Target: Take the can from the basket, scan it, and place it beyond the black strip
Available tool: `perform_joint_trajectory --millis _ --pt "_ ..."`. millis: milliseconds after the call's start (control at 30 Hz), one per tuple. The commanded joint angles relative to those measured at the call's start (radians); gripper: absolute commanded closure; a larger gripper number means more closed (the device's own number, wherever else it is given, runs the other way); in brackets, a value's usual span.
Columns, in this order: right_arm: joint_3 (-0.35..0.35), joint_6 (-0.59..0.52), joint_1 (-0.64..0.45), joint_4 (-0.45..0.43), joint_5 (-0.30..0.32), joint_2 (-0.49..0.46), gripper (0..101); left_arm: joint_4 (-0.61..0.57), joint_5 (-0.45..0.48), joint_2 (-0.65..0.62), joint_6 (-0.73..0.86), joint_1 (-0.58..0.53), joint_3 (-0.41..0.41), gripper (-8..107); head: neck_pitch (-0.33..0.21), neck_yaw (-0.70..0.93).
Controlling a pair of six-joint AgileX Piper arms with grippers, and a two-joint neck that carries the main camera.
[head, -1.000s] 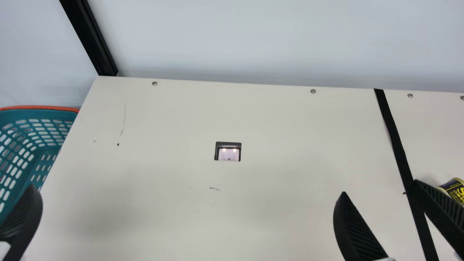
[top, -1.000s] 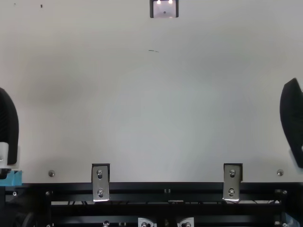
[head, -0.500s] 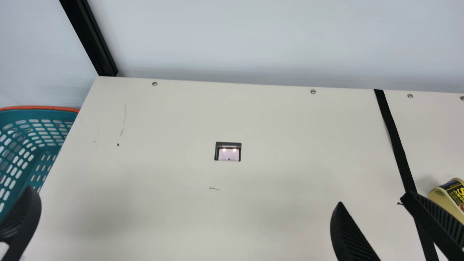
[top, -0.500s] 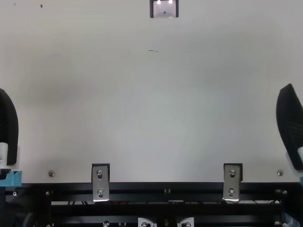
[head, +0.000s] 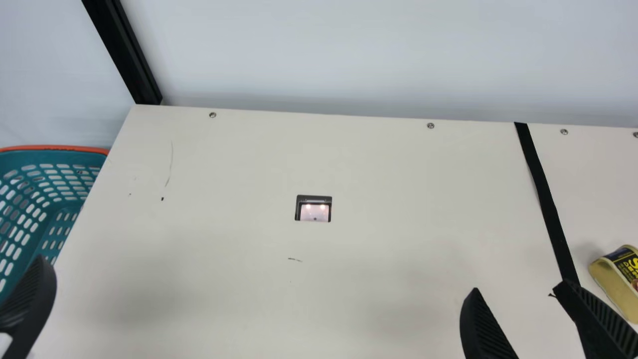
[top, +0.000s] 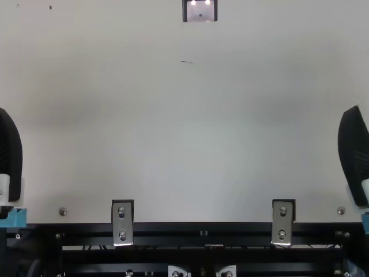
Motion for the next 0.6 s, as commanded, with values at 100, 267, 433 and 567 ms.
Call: perform_joint_trajectory --millis 100,267,433,567 --pt "0.0 0.0 0.0 0.0 0.0 0.0 0 0.0 0.0 0.0 0.0 0.0 0.0 9 -0.001 0.01" --pt "0.0 0.0 0.0 0.0 0.0 0.0 0 0.0 0.0 0.0 0.0 0.0 0.0 9 -0.001 0.01" --pt "0.0 0.0 0.0 0.0 0.0 0.0 0 0.0 0.0 0.0 0.0 0.0 0.0 9 -0.001 0.01" --pt "0.0 0.0 0.0 0.0 0.0 0.0 0 0.0 0.0 0.0 0.0 0.0 0.0 9 -0.001 0.01"
